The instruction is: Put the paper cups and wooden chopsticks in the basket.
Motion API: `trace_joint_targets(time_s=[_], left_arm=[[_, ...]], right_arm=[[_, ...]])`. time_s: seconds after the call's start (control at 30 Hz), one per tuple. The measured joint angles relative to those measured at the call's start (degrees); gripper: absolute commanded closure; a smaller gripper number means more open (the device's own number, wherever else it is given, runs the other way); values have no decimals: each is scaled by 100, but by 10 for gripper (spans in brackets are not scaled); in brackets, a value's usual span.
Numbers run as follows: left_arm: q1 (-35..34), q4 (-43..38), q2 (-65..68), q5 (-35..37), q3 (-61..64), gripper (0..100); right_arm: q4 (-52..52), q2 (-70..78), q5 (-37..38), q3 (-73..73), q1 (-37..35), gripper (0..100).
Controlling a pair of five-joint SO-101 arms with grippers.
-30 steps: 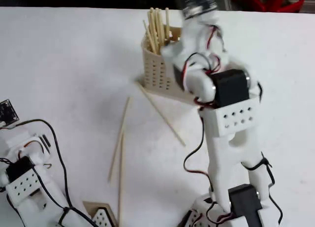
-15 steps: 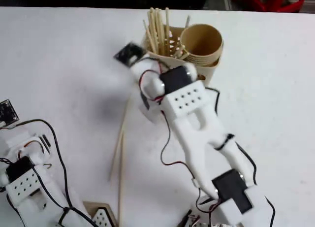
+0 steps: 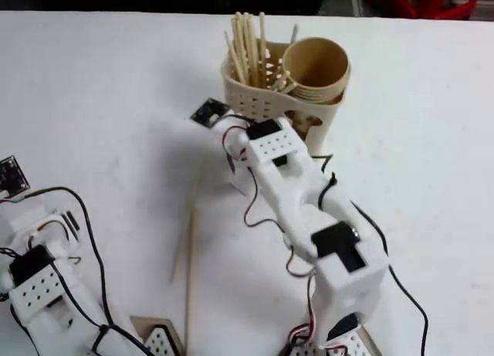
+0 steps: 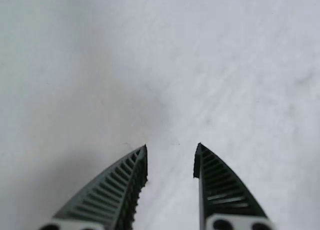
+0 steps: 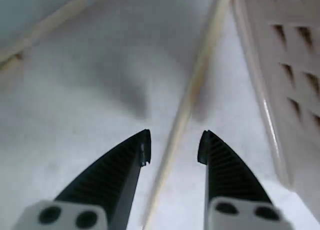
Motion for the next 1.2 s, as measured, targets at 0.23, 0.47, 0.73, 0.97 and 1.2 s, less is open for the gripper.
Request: trace_joint_targets(time_s=[0.23,0.47,0.73,0.97,1.2], left_arm=[[0,0,0,0,0,838],[0,0,0,0,0,838],[0,0,0,0,0,838],[0,0,0,0,0,838],[0,0,0,0,0,838]], right_arm=[[-176,484,0,-79,0,969],[-237,598,0,-105,35,981],[44,325,-123,-26,-44,981],[853,-659,-325,18,-484,981],[1160,-2189,-905,18,-642,981]])
